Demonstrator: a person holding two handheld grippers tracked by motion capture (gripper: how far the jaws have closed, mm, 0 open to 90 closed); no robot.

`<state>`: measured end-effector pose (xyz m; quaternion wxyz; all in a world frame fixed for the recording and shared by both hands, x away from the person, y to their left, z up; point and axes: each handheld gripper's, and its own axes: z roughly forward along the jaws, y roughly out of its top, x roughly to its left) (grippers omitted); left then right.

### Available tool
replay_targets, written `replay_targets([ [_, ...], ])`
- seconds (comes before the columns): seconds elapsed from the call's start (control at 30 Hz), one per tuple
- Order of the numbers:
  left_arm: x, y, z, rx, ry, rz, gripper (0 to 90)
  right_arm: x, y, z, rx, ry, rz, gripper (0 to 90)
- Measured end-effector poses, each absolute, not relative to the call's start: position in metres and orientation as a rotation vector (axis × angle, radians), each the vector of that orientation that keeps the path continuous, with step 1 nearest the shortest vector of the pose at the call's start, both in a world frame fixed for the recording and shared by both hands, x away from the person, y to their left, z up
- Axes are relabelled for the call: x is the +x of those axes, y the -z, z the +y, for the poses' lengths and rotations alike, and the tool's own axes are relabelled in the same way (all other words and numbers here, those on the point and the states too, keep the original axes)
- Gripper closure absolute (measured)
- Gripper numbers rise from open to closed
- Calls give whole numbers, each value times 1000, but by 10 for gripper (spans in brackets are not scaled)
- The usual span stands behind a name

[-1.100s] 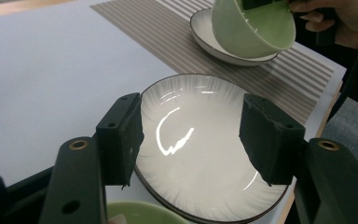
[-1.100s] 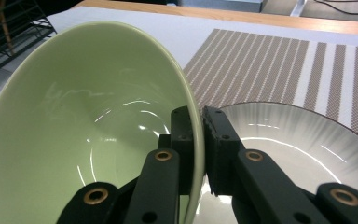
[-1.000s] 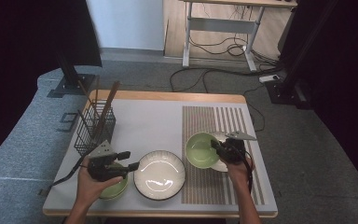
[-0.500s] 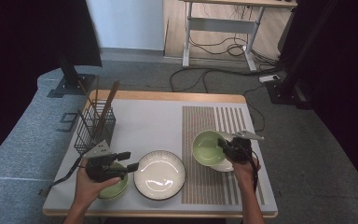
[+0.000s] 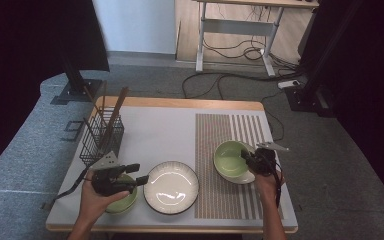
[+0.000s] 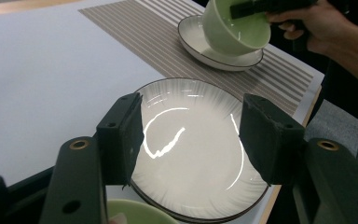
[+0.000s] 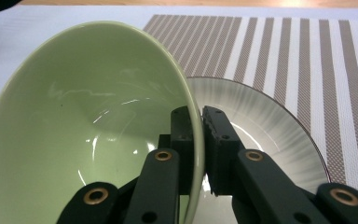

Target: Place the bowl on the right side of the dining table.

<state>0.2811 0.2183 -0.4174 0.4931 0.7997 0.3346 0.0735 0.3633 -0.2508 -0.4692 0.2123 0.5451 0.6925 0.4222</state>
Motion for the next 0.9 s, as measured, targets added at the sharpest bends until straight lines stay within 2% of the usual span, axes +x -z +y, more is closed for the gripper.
replay_targets([
  [0.9, 281, 422, 211, 1962, -188, 815, 392, 370, 484, -266, 1581, -1075, 1897, 835],
])
